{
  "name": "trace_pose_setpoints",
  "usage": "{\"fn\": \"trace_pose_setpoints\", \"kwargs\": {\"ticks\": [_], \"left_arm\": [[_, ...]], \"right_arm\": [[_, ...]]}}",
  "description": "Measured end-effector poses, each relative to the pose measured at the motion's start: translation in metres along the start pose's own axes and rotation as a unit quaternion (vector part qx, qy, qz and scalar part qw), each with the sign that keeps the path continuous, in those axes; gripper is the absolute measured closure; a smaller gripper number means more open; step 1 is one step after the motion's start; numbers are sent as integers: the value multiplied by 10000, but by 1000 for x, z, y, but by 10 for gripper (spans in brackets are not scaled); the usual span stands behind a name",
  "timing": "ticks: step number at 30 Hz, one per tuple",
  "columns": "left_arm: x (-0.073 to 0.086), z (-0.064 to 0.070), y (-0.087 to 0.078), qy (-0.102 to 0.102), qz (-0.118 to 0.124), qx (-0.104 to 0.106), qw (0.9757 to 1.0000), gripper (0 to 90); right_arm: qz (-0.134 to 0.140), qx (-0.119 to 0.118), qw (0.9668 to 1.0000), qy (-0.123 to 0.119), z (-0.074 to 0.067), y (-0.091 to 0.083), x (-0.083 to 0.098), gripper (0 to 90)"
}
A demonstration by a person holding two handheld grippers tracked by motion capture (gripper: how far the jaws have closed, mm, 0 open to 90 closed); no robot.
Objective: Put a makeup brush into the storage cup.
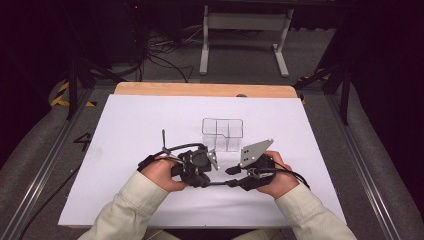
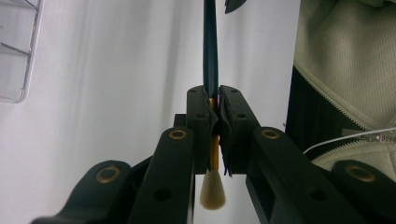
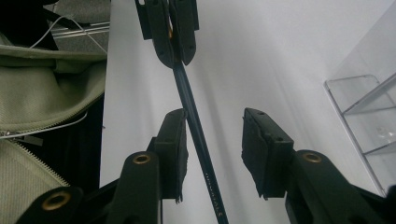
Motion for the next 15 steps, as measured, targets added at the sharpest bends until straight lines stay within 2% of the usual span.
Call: {"fn": "trace_pose_setpoints", "kwargs": {"ticks": [6, 15], "left_arm": [[0, 0, -1, 3, 26, -54, 10000, 833], [-1, 1, 0, 80, -17, -12, 10000, 832]], "right_arm": [[-36, -119, 9999, 9, -1, 6, 0, 609], [-179, -152, 9997, -30, 0, 15, 1, 640]]}}
Point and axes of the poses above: each handheld gripper's, and its own axes: y roughly forward along the jaws, x roughly out of its underside, z roughly to its right, the point moved 3 cm from there along y, roughly forward along the jaws, and after that the axes turned 13 degrees about y, right-handed, at the moved point
